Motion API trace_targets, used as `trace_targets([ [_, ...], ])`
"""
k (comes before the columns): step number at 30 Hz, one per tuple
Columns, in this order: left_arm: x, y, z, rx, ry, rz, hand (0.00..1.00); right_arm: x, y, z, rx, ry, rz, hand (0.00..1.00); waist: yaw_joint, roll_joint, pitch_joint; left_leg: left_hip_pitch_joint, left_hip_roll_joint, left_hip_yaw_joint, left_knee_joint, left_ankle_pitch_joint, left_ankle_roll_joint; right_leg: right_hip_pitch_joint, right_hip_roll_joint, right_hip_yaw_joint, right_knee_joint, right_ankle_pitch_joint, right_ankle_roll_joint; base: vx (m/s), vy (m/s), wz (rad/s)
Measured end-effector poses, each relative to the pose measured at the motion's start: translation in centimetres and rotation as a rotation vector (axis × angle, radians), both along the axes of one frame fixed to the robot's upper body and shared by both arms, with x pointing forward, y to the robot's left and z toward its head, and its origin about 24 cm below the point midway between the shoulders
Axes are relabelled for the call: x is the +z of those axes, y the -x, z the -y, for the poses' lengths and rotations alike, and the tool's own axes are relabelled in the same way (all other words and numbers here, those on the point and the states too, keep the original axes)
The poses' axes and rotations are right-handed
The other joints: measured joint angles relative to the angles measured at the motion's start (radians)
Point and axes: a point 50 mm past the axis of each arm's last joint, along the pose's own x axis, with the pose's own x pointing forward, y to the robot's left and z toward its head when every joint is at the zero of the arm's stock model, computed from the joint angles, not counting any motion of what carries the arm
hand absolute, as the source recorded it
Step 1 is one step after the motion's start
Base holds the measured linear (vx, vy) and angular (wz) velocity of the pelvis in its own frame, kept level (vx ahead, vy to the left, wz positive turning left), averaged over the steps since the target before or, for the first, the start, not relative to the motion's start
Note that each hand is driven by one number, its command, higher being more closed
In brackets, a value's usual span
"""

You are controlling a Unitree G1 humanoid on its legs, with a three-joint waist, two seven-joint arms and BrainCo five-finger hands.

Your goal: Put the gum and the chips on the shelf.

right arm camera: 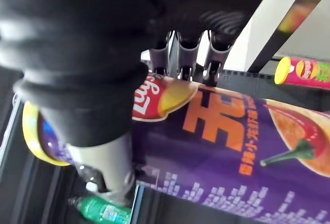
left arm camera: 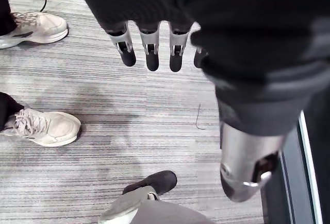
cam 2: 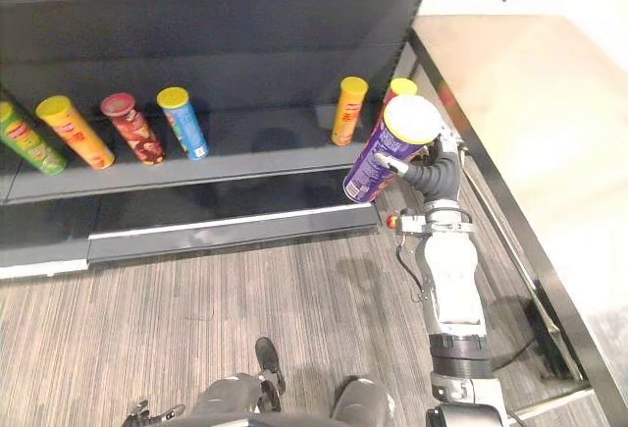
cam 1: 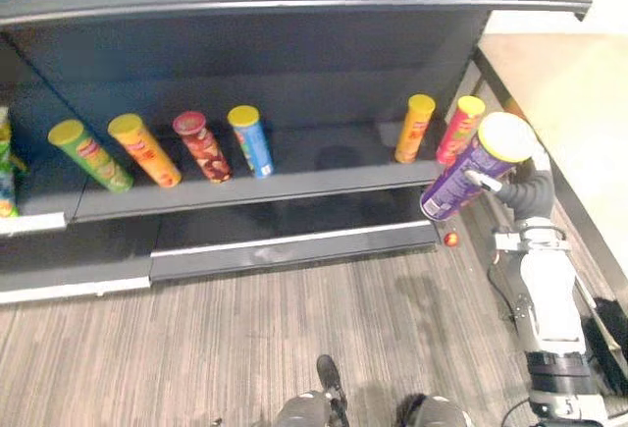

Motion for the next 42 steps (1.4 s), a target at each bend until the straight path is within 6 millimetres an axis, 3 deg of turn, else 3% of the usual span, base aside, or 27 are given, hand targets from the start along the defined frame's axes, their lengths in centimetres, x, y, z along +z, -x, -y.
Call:
trace_targets([
  [2, 0.0, 0.0, 0.1, 0.016, 0.009, 0.006, 0.0, 0.0, 0.3, -0.2, 0.009, 0.006, 0.001, 1.0, 0.004, -0.013, 0.012, -0.014, -0.026, -0.013, 0.027, 0.001, -0.001, 0.016, -0.019, -0.017, -0.04, -0.005, 0.026, 0.06, -0.096, 0.78],
  [4, -0.1, 0.1, 0.3, 0.026, 0.021, 0.009, 0.0, -0.4, 0.3, -0.4, 0.019, 0.007, -0.016, 1.0, 0.016, -0.004, 0.012, -0.046, -0.016, -0.032, 0.047, 0.004, -0.005, 0.041, -0.001, -0.042, -0.107, -0.02, 0.057, 0.04, -0.109, 0.51],
  [9, -0.2, 0.8, 0.4, 0.028, 0.05, -0.004, 0.0, -0.9, 0.3, -1.1, 0.057, -0.022, -0.032, 1.0, 0.034, -0.013, 0.01, -0.074, 0.038, -0.073, 0.016, 0.056, -0.072, 0.074, 0.087, -0.101, -0.233, 0.016, 0.031, 0.05, -0.132, 0.18],
  [14, -0.2, 0.8, 0.3, 0.046, 0.053, 0.003, 0.0, -1.5, 0.3, -1.2, 0.068, -0.022, -0.06, 1.0, 0.029, -0.015, 0.01, -0.046, 0.056, -0.076, -0.046, 0.108, -0.055, 0.107, 0.129, -0.118, -0.289, 0.045, 0.032, 0.11, -0.121, 0.0],
  [22, -0.1, 0.1, 0.7, 0.046, 0.06, 0.03, 0.0, -2.5, 0.0, -1.4, 0.057, -0.058, -0.096, 1.0, 0.019, -0.015, 0.009, -0.022, 0.061, -0.076, -0.047, 0.106, -0.059, 0.145, 0.142, -0.118, -0.329, 0.046, 0.032, 0.09, -0.057, -0.02],
  [28, 0.0, -0.7, 0.9, 0.032, 0.045, 0.044, 0.0, -3.5, -0.8, -3.1, 0.029, -0.064, -0.135, 1.0, 0.029, -0.01, 0.008, -0.034, 0.059, -0.115, -0.047, 0.101, -0.067, 0.151, 0.145, -0.149, -0.333, 0.045, 0.032, 0.0, -0.003, 0.15],
  [31, 0.7, -3.3, 1.0, -0.005, 0.011, 0.115, 0.0, -3.4, -2.5, -4.4, 0.004, -0.048, -0.143, 1.0, 0.052, 0.001, 0.011, -0.08, 0.055, -0.16, -0.046, 0.117, -0.068, 0.119, 0.14, -0.196, -0.305, 0.038, 0.023, -0.03, 0.027, 0.37],
  [36, 2.2, -7.6, 1.7, -0.089, -0.031, 0.254, 0.0, -1.5, -5.3, -5.2, -0.034, -0.048, -0.114, 1.0, 0.082, 0.043, 0.058, -0.128, 0.037, -0.221, -0.022, 0.138, -0.064, 0.072, 0.097, -0.258, -0.188, -0.016, 0.023, -0.04, 0.026, 0.47],
  [38, 3.6, -10.0, 1.7, -0.124, -0.062, 0.353, 0.0, 1.4, -7.0, -5.4, -0.062, -0.057, -0.045, 1.0, 0.107, 0.064, 0.115, -0.176, 0.031, -0.243, 0.034, 0.132, -0.061, 0.029, 0.063, -0.278, -0.1, -0.055, 0.015, -0.08, 0.01, 0.35],
  [42, 5.1, -11.8, 0.7, -0.134, -0.13, 0.427, 0.0, 5.8, -8.6, -5.1, -0.112, -0.082, 0.056, 1.0, 0.118, 0.074, 0.185, -0.256, 0.024, -0.27, 0.098, 0.132, -0.06, -0.048, 0.018, -0.302, 0.026, -0.108, 0.0, -0.11, -0.037, 0.3],
])
